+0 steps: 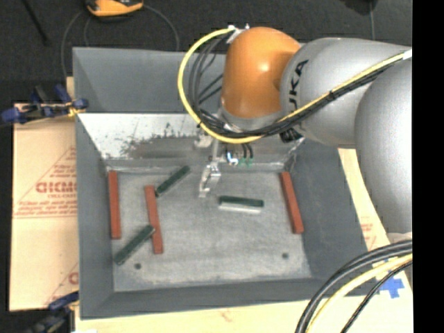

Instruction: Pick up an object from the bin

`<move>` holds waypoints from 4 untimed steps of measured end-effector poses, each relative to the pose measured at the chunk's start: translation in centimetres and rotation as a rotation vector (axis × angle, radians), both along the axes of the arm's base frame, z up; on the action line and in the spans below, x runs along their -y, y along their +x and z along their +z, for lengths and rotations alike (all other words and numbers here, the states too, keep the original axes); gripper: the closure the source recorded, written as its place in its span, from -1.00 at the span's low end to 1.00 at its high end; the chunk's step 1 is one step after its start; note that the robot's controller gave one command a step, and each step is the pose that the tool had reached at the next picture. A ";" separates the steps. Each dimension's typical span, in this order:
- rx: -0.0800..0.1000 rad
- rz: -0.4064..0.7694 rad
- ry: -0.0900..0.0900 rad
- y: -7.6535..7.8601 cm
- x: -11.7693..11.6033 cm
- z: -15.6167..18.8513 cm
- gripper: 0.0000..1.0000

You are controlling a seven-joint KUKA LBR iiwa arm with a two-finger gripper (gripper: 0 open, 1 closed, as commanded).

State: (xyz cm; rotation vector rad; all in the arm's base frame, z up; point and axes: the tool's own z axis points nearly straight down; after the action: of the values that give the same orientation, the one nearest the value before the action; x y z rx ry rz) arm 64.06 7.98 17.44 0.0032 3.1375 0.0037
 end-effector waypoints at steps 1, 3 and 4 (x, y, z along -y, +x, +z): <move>0.000 0.000 0.000 0.0 0.0 0.0 -1.00; 0.002 -0.052 0.001 1.1 -3.0 -9.3 1.00; 0.002 -0.052 0.001 1.1 -3.0 -9.3 1.00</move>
Offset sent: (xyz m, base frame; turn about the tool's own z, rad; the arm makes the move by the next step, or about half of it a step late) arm 0.0112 0.0389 -0.0717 -0.1046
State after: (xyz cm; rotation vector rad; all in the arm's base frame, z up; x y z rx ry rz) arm 65.12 10.97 8.12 0.0842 3.1343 0.0058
